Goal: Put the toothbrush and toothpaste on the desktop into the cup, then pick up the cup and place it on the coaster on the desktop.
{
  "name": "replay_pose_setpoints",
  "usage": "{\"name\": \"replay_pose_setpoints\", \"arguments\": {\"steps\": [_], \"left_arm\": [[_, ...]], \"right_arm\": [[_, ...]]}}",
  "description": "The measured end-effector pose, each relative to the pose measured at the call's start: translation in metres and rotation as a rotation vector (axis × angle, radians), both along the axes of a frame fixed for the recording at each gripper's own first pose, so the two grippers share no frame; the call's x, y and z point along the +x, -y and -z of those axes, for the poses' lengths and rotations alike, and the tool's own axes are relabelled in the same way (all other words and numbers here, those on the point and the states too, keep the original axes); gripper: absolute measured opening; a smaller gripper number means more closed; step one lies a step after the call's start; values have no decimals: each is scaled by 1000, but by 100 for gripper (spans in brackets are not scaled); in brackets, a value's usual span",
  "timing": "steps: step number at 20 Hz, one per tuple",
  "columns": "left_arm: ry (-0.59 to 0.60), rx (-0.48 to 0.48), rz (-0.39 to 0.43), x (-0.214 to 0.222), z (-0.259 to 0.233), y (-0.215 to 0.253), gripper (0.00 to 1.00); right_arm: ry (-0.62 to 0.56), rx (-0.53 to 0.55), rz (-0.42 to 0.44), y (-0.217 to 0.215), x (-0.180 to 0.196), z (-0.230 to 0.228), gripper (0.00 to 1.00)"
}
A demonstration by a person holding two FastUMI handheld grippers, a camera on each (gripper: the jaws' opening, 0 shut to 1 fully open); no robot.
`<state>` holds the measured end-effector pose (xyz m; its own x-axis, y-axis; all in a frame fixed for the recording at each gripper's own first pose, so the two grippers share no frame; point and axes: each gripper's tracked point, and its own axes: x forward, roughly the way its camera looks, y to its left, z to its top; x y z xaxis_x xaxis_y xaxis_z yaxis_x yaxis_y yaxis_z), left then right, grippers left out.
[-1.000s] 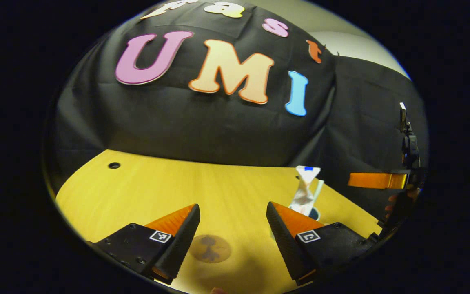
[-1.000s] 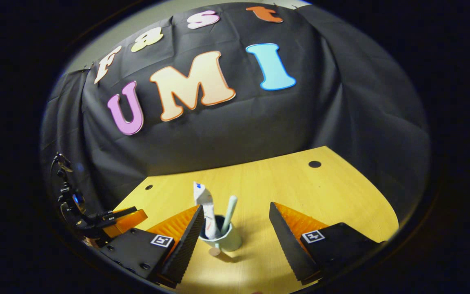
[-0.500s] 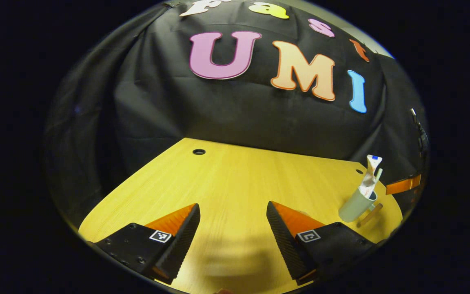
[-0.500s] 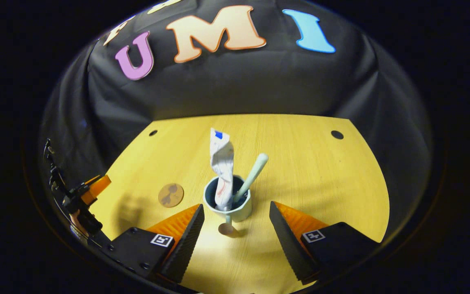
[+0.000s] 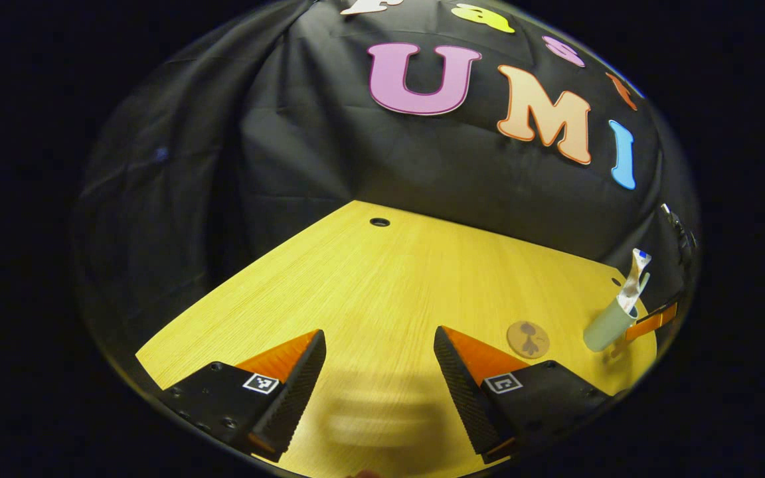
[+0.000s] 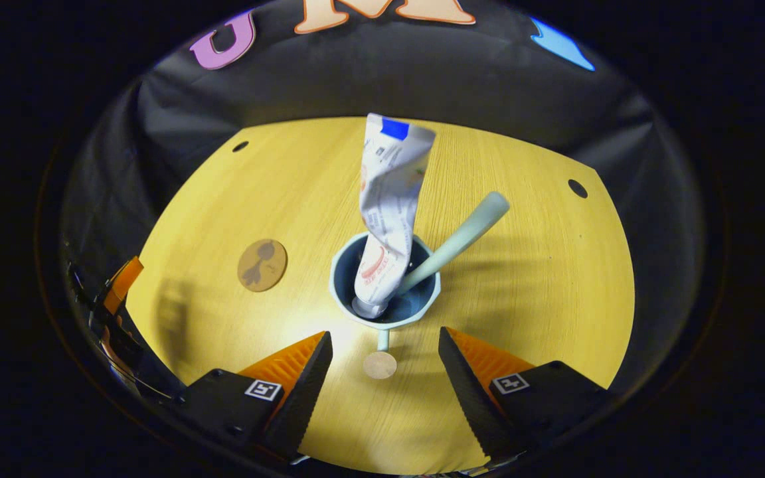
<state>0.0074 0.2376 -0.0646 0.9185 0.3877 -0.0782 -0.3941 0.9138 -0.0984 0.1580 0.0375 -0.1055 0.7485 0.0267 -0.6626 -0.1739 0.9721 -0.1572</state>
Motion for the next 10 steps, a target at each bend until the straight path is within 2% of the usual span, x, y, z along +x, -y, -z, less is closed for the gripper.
{"name": "replay_pose_setpoints", "arguments": {"steps": [4, 5, 6, 9, 10], "left_arm": [[-16, -23, -41, -15, 12, -17, 96], [-20, -24, -49, -17, 13, -20, 95], [-23, -25, -57, -15, 15, -21, 95], [-26, -29, -68, -13, 16, -21, 95], [-27, -32, -65, -14, 17, -21, 95]], "right_arm": [[-46, -41, 14, 0, 12, 12, 98], [-56, -49, 15, 0, 13, 14, 90], [-64, -58, 17, 1, 15, 15, 88], [-92, -55, 33, 0, 17, 20, 68], [-102, -54, 39, 0, 18, 22, 69]]}}
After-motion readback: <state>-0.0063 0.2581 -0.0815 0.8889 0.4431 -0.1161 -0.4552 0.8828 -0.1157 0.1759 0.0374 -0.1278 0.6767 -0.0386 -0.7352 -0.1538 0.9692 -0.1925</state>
